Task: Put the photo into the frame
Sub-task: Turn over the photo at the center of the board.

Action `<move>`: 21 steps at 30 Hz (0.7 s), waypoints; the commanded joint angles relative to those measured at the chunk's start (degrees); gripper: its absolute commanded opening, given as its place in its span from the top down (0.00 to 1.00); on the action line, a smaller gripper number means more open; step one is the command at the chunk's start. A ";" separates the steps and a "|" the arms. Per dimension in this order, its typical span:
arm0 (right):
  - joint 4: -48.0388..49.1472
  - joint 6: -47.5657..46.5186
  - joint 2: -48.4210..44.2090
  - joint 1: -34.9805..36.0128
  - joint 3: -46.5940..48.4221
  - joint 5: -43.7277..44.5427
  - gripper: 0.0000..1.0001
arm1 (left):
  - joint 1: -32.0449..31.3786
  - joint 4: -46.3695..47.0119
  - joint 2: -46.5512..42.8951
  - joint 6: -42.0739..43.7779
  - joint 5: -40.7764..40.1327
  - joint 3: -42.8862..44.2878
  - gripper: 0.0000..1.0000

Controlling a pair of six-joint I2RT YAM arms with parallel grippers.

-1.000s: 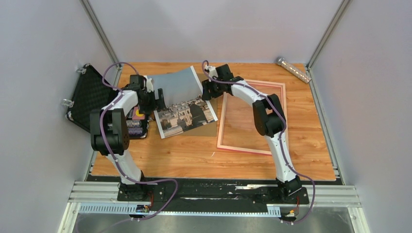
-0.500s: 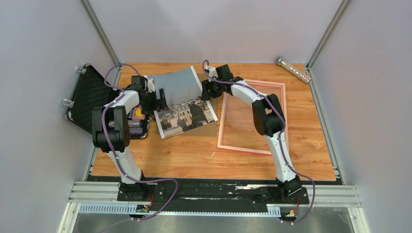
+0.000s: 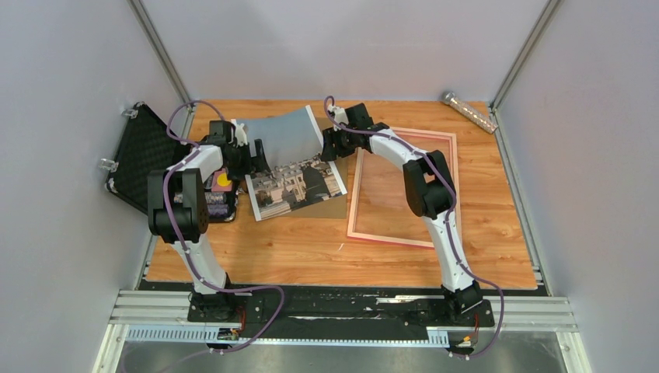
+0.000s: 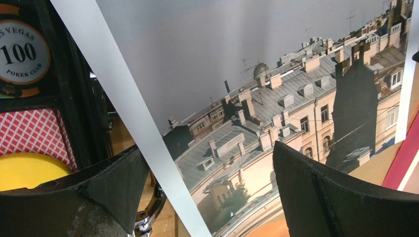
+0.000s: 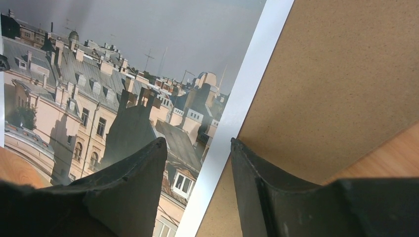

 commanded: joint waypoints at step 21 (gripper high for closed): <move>-0.22 1.39 1.88 0.15 0.22 -1.85 0.48 | -0.04 11.05 -1.05 -0.95 13.81 -2.80 0.03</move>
